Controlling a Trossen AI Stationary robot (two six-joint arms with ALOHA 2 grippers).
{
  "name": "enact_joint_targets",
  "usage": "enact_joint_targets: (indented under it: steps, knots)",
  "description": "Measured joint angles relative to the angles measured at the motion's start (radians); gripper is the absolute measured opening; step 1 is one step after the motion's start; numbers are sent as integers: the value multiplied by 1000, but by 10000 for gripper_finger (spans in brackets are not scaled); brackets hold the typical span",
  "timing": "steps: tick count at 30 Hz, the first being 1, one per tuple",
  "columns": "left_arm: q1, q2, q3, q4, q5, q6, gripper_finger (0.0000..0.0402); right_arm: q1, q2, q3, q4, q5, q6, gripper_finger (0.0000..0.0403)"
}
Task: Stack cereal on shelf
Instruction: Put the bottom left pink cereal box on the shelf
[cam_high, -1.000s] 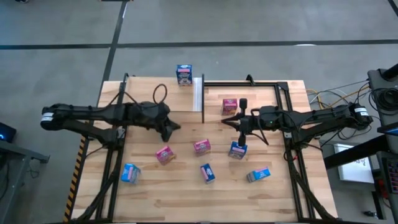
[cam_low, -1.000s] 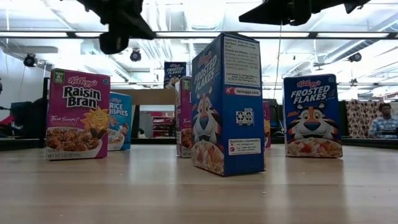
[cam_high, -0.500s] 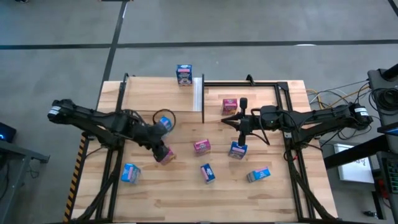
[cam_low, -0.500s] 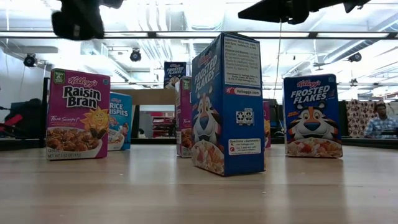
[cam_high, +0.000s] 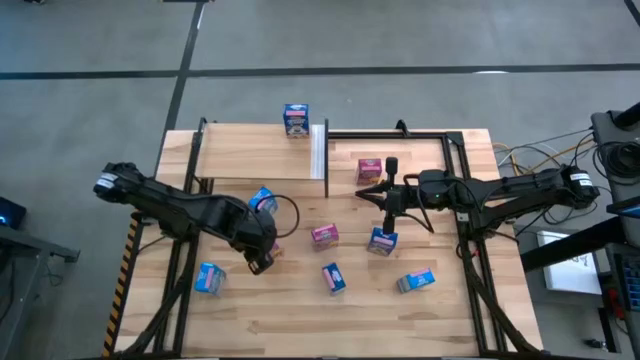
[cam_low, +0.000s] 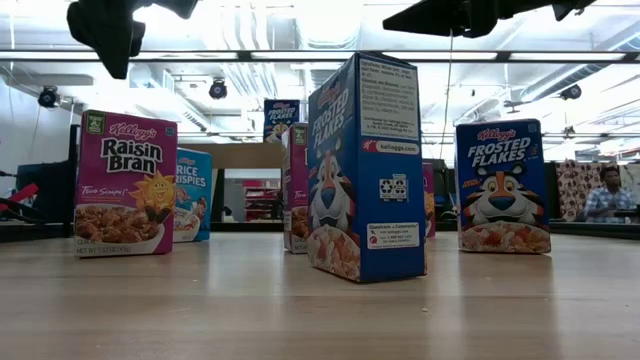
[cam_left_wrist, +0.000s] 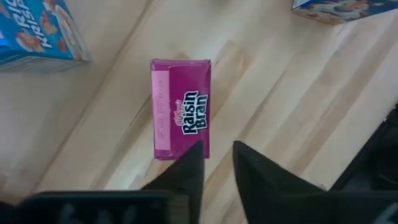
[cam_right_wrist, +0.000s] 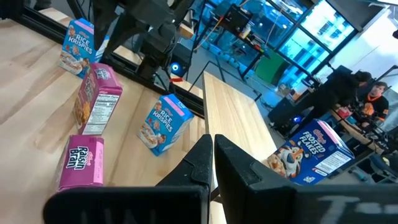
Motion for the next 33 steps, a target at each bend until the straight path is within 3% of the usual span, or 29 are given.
enact_joint_targets:
  steps: [7, 11, 22, 33]
  knots:
    - [0, 33, 0, -6, -65, -23, 208, 0, 0, 0, 0, 0, 1, 9]
    - [0, 73, 0, -8, -67, 10, 249, 0, 0, 0, 0, 0, 1, 9]
    - [0, 117, -3, -50, -148, 49, 249, 0, 0, 0, -1, 0, 13, 9]
    - [0, 109, -62, 2, -140, 54, 249, 0, 0, 0, -1, 0, 26, 9]
